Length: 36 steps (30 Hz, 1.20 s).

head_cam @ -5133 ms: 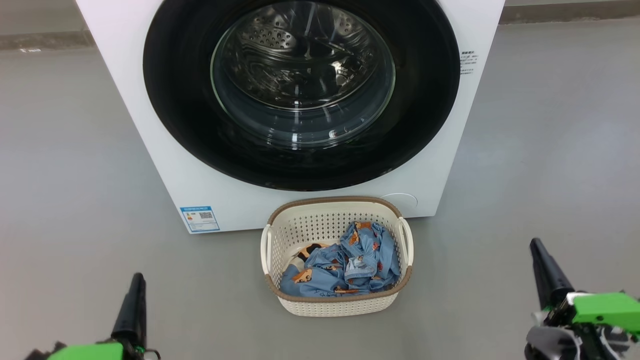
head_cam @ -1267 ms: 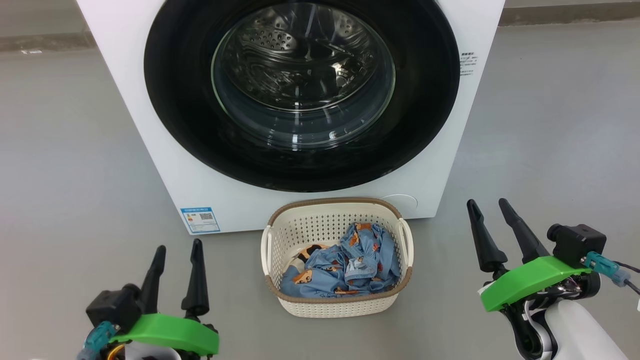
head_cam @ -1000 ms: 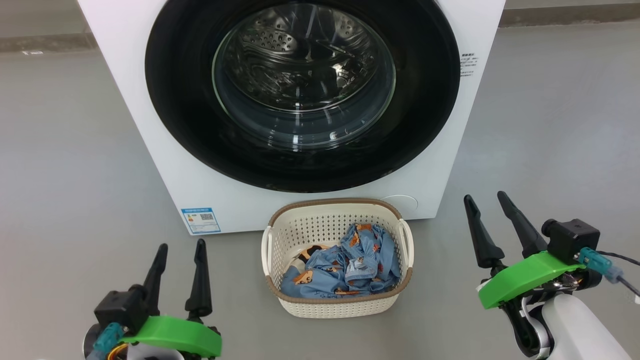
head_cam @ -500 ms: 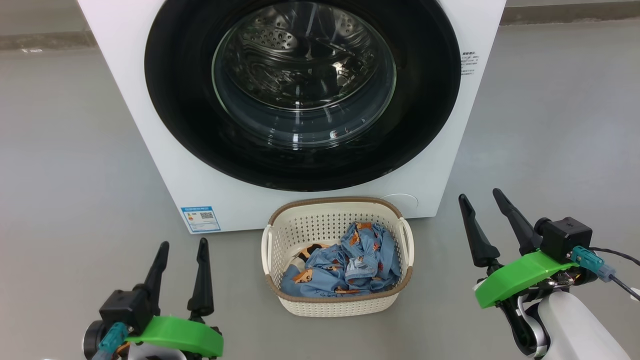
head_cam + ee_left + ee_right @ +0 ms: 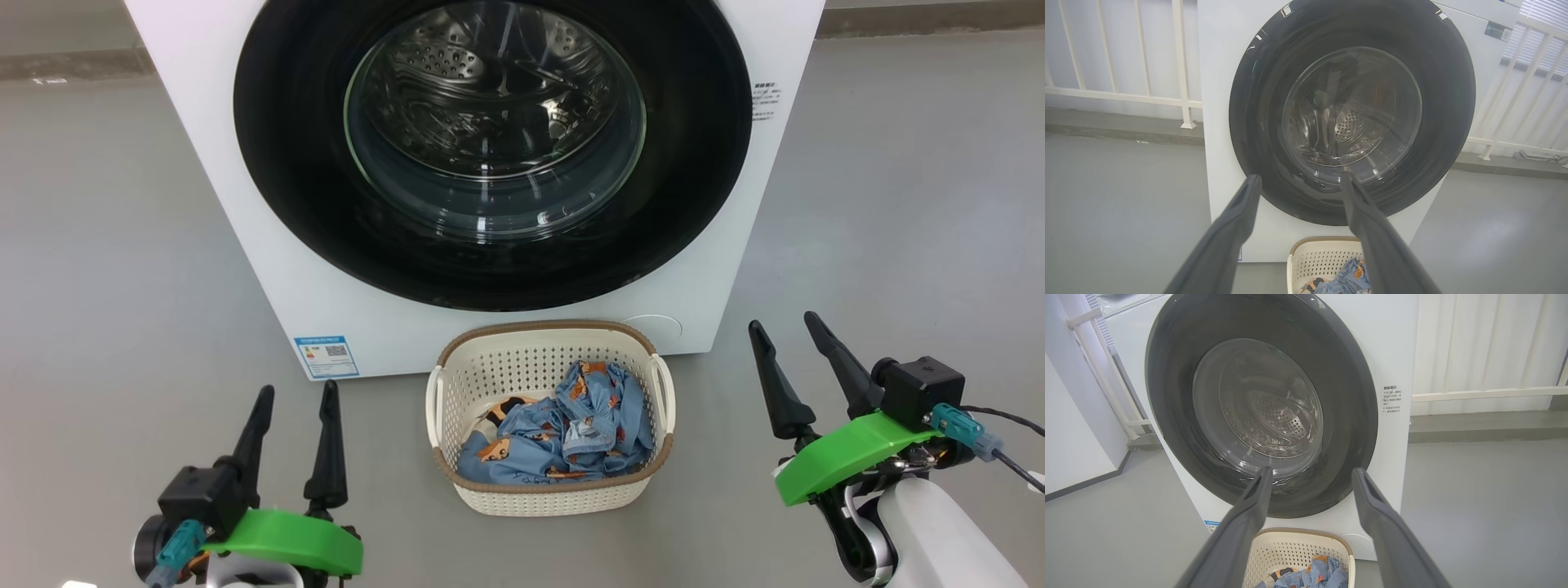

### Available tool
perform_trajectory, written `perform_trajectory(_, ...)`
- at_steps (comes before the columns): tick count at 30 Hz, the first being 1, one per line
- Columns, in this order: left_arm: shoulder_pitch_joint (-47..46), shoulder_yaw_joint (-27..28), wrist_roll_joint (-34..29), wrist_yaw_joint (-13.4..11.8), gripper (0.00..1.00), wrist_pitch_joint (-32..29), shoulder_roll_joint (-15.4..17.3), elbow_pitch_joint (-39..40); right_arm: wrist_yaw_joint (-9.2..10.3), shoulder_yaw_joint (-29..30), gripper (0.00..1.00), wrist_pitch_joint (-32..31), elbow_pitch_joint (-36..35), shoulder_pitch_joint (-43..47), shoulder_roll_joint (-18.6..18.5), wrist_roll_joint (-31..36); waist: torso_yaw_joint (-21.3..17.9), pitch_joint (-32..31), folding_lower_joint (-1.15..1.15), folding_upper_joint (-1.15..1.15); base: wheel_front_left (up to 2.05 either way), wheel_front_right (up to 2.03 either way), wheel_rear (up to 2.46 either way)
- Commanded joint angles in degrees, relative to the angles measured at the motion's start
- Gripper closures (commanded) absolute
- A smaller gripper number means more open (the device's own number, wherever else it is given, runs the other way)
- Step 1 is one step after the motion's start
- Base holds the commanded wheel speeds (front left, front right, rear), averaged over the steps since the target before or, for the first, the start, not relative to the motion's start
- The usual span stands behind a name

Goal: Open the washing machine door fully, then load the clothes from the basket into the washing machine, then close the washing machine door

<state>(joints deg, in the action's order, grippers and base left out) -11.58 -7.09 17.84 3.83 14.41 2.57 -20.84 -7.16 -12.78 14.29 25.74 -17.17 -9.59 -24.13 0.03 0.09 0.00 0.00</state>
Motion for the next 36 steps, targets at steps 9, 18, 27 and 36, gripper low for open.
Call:
perform_trajectory(9,-2.7,2.3,-0.4,0.5,0.0,0.6,0.5,1.6,-0.33,-1.2,0.0,0.7,-1.1,-2.4,-0.3,0.0,-0.1,0.2,0.0,0.0,0.0,0.0,0.0)
perform_trajectory(18,-2.8,2.6,-0.6,0.7,0.0,0.6,0.5,1.5,-0.33,-1.1,0.0,0.7,-1.1,-2.4,-0.2,0.1,-0.1,0.3,0.0,0.0,0.0,0.0,0.0)
perform_trajectory(27,-2.8,2.7,-1.6,0.7,0.0,0.6,0.5,1.4,-0.33,-1.2,0.0,0.7,-1.1,-2.4,-0.2,0.0,-0.2,0.2,0.0,0.0,0.03,0.03,-0.07)
perform_trajectory(36,-2.8,3.0,-1.9,0.9,0.0,0.6,0.4,1.3,-0.33,-1.2,0.0,0.7,-1.1,-2.3,-0.2,0.1,-0.2,0.2,0.0,0.0,0.58,0.58,-1.15)
